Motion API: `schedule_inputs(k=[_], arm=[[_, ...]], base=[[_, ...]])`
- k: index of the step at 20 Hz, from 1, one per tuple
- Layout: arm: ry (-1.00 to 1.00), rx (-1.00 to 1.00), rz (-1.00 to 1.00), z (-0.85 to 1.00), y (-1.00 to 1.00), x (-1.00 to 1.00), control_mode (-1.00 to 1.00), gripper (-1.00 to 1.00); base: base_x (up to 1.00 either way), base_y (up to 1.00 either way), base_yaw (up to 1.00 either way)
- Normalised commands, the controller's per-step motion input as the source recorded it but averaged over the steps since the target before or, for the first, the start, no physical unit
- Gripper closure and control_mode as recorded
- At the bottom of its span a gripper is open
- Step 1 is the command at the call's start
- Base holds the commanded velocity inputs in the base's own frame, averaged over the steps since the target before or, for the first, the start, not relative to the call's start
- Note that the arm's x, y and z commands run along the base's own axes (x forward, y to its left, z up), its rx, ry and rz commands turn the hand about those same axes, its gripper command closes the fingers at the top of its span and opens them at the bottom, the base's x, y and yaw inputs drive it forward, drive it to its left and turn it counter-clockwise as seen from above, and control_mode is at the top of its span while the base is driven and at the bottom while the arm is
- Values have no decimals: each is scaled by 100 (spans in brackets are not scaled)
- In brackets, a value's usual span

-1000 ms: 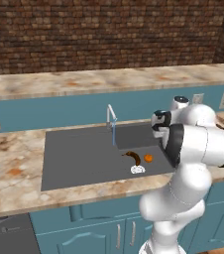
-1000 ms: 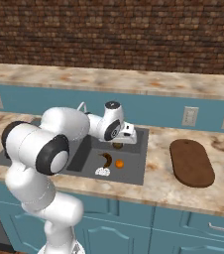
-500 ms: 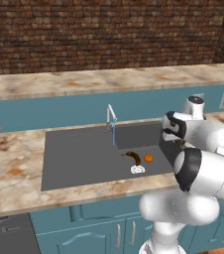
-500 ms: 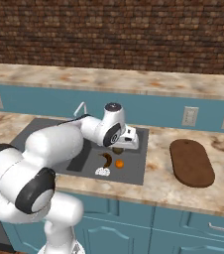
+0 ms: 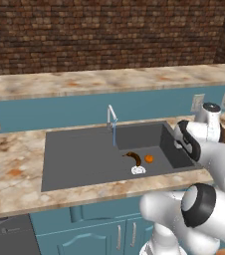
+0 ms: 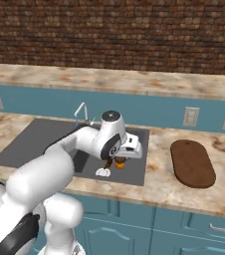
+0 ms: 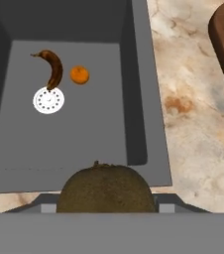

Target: Pick the tangerine, banana, kiwi from the sink and place them on the cutting board to airdry. Then turn off the sink faucet.

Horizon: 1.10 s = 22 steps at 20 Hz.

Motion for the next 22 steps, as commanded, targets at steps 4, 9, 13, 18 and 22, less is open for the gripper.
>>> schedule_inputs(k=[4,9,13,18,22], arm=[[0,-1,-4,21,-34,-18,-100,100],[0,0,-4,23,-43,0,-100,100],[7,12,-8,29,-26,-16,-100,100],[10,27,-10,41,-19,-47,-100,100],[-1,13,-6,8,-6,-58,-100,100]], base=[[0,0,0],[0,0,0],[0,0,0],[0,0,0],[0,0,0]])
